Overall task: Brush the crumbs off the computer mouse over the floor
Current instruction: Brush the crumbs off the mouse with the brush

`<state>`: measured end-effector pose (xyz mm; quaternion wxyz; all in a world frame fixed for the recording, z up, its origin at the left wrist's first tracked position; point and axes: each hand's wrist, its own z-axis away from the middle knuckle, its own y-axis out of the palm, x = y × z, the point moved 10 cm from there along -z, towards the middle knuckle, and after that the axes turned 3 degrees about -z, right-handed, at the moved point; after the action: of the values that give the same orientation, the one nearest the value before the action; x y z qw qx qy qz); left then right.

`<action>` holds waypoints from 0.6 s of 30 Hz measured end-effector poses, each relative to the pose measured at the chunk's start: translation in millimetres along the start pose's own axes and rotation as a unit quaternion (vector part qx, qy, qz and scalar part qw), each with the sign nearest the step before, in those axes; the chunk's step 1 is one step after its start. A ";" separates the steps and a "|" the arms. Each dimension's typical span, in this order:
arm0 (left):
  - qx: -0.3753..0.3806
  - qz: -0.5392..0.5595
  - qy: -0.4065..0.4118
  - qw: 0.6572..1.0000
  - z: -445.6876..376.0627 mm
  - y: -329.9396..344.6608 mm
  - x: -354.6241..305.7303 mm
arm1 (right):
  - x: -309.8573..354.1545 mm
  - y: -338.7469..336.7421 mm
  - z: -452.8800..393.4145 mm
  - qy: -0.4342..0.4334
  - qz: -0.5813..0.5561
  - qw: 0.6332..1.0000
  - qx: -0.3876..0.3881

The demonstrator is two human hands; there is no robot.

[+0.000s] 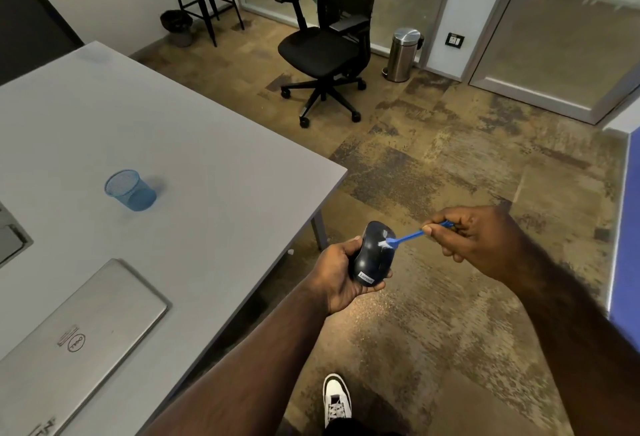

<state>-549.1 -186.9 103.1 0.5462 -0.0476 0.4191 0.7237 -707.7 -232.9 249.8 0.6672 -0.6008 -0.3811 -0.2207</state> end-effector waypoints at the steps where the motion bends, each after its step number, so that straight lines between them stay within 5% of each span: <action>1: 0.000 0.000 -0.001 1.000 0.3 -0.9 0.6 | -0.9 -4.7 -1.1 -0.003 0.008 1.000 -0.024; 4: 0.008 0.006 -0.007 1.000 0.6 1.4 3.0 | -0.8 -10.1 -3.1 -0.003 0.040 0.997 -0.069; 9: 0.012 0.024 -0.006 1.000 -0.1 -1.6 1.7 | -0.2 11.2 0.7 -0.005 -0.029 0.998 0.059; 14: 0.033 0.038 -0.003 0.999 2.0 0.2 -0.2 | 0.0 -9.5 0.0 -0.026 0.013 0.997 -0.076; 18: 0.015 0.048 0.005 0.999 -0.8 -4.7 -2.4 | 5.2 15.2 4.6 -0.031 -0.033 0.998 0.049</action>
<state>-544.5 -189.0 101.2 0.5093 -0.0232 0.4343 0.7426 -694.2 -224.8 244.1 0.6758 -0.5611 -0.4315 -0.2056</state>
